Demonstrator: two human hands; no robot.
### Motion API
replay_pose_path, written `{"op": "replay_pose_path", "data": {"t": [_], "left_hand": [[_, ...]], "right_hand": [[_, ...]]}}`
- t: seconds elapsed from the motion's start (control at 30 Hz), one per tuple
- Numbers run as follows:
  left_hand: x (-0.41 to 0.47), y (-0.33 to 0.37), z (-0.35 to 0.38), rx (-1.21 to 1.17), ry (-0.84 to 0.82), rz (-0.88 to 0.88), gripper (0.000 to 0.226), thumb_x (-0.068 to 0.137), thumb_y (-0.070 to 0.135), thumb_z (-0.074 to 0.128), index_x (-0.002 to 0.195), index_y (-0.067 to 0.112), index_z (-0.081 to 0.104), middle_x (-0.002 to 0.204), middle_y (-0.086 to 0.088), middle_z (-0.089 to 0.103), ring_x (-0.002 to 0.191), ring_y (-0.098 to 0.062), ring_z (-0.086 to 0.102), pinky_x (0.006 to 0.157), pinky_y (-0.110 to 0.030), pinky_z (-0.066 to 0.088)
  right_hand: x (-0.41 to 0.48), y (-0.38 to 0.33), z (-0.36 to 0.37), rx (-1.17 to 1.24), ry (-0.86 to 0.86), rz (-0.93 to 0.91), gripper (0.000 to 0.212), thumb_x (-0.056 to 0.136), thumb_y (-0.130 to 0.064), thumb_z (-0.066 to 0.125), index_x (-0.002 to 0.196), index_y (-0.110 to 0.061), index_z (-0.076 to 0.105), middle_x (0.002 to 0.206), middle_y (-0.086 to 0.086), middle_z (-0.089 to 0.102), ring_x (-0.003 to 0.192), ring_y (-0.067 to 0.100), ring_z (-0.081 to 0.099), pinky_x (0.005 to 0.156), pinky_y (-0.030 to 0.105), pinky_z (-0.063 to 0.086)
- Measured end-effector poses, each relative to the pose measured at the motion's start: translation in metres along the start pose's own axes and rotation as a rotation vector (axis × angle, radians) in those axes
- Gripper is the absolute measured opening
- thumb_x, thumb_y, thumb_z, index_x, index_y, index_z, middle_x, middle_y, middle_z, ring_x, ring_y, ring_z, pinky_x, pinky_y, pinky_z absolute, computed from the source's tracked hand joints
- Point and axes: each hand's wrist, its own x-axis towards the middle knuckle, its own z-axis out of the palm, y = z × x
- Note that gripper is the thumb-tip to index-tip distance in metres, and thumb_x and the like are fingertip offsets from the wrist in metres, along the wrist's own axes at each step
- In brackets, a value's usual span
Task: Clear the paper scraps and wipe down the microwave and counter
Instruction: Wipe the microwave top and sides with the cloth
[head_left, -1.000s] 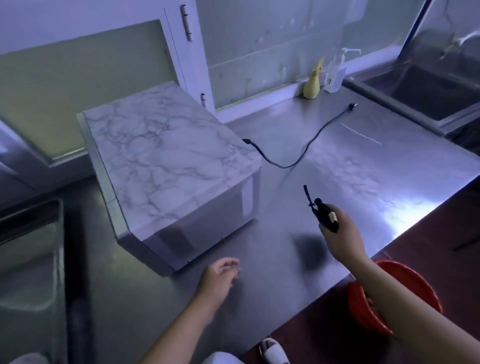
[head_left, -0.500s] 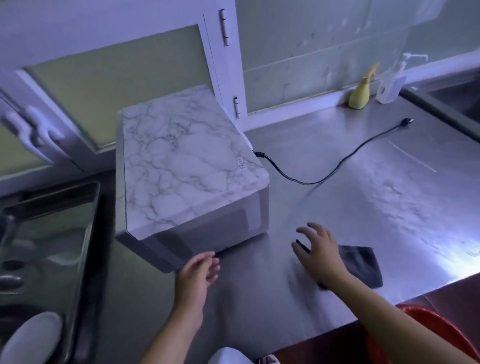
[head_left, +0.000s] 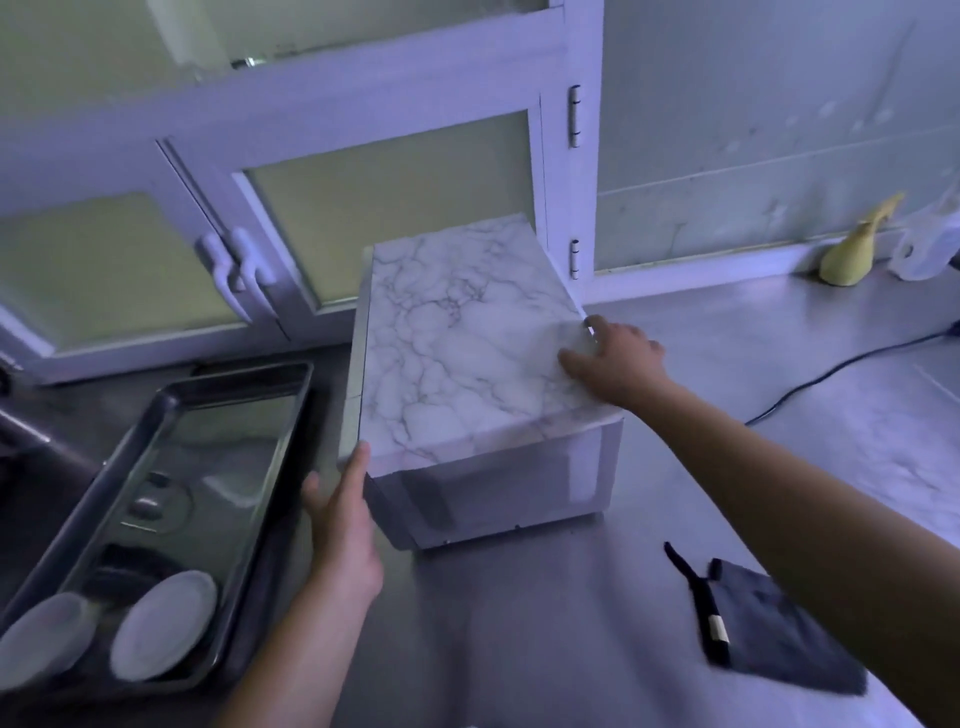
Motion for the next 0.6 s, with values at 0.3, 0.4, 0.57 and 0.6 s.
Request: {"op": "replay_pose_path", "data": {"t": [0.3,0.4,0.57,0.6], "left_hand": [[0.009,0.004,0.036,0.037,0.021,0.002,0.081,0.078,0.048,0.081,0.136,0.017,0.033,0.129,-0.009,0.050,0.106,-0.027,0.058,0.089,-0.039,0.048],[0.009,0.003,0.036,0.069,0.015,0.004,0.080,0.079,0.047,0.079,0.136,0.018,0.030,0.127,-0.009,0.048,0.100,-0.026,0.055,0.080,-0.039,0.046],[0.008,0.006,0.036,0.117,-0.006,0.024,0.079,0.081,0.046,0.076,0.138,0.019,0.028,0.124,-0.009,0.041,0.108,-0.031,0.053,0.082,-0.040,0.045],[0.007,0.007,0.035,0.126,-0.014,0.025,0.079,0.082,0.046,0.075,0.138,0.018,0.028,0.124,-0.009,0.041,0.109,-0.032,0.053,0.082,-0.040,0.046]], "right_hand": [[0.013,-0.001,0.015,-0.128,0.098,0.044,0.051,0.095,-0.058,0.036,0.119,-0.017,0.054,0.113,0.013,0.067,0.111,0.033,0.059,0.086,0.042,0.029],[0.011,-0.002,0.016,-0.161,0.059,0.036,0.048,0.098,-0.055,0.032,0.118,-0.015,0.049,0.122,0.014,0.062,0.115,0.033,0.057,0.088,0.043,0.030],[0.009,-0.005,0.013,-0.187,0.010,0.086,0.047,0.099,-0.053,0.028,0.119,-0.015,0.046,0.131,0.012,0.055,0.118,0.032,0.054,0.086,0.045,0.028],[0.008,-0.007,0.013,-0.191,0.005,0.094,0.049,0.100,-0.054,0.028,0.122,-0.014,0.046,0.133,0.012,0.055,0.119,0.032,0.054,0.088,0.045,0.030]]}}
